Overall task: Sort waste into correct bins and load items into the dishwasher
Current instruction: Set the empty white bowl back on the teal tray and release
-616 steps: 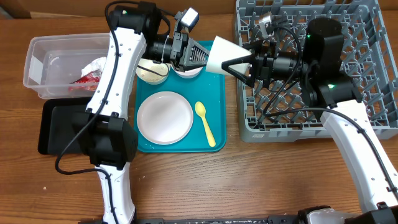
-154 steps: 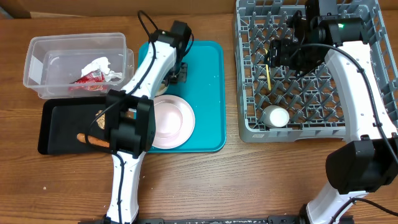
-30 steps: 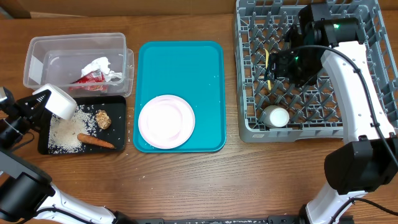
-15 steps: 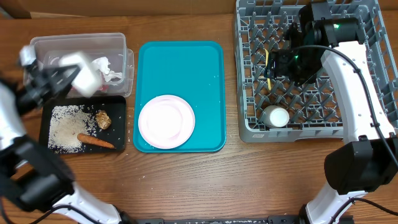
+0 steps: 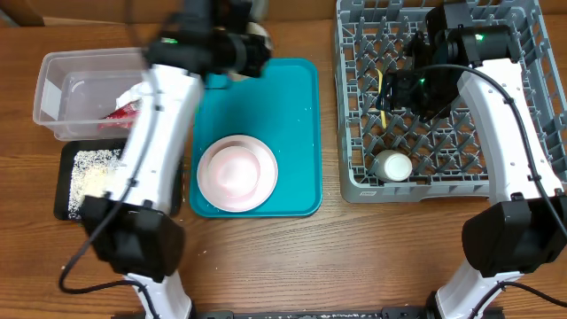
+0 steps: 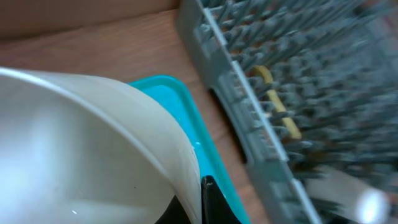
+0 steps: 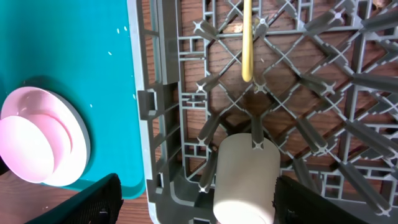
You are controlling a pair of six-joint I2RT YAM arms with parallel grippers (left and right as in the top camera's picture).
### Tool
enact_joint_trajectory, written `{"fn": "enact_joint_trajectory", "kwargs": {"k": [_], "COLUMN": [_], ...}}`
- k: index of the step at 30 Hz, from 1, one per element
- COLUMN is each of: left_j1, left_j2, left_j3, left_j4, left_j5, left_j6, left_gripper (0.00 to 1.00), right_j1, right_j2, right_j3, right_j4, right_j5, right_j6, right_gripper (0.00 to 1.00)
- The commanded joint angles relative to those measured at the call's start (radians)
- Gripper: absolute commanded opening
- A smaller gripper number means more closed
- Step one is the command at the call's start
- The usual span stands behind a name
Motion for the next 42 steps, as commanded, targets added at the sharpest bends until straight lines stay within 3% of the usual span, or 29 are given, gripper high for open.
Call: {"fn": "enact_joint_trajectory", "kwargs": {"k": [1,5,19,25,29,33,36,42], "left_j1": [-0.069,-0.099,-0.123,-0.122,-0.119,-0.079,-0.025,0.097], "left_j2": [0.071,0.161,0.325,0.333,0.332,0.332,0.332,0.332], "left_j3": [0.016,0.016,0.016,0.016,0.033,0.153,0.321,0.678], "left_j4": [0.005,-0.014,-0.074,-0.104,-0.114,-0.203,-0.324,-0.561], "left_j5": [-0.385,-0.418,-0.332,-0.326,-0.327,-0.325,-0.302,-0.27], "left_j6": [0.047,0.075,0.07,0.071,0.04,-0.042,-0.085,-0.142], "left_gripper": [0.04,0.04,0.06,0.29,0.34,0.36,0.36,0.52], "right_j1": [0.001,0.001,0.001,0.001,0.001,0.005,0.019,0.116], "right_j2": [-0.026,-0.026,-0.026,-0.026,-0.026,-0.027,-0.026,-0.023], "right_j3": [0.022,0.022,0.022,0.022,0.022,0.022,0.022,0.022], "right_j4": [0.011,0.023,0.053,0.06,0.072,0.103,0.147,0.28], "right_j5": [-0.013,-0.025,-0.035,-0.039,-0.079,-0.13,-0.13,-0.128], "right_j6": [0.002,0.002,0.005,0.005,0.005,0.013,0.097,0.206], "right_gripper": [0.8,0.8,0.8,0.81,0.81,0.8,0.8,0.8]}}
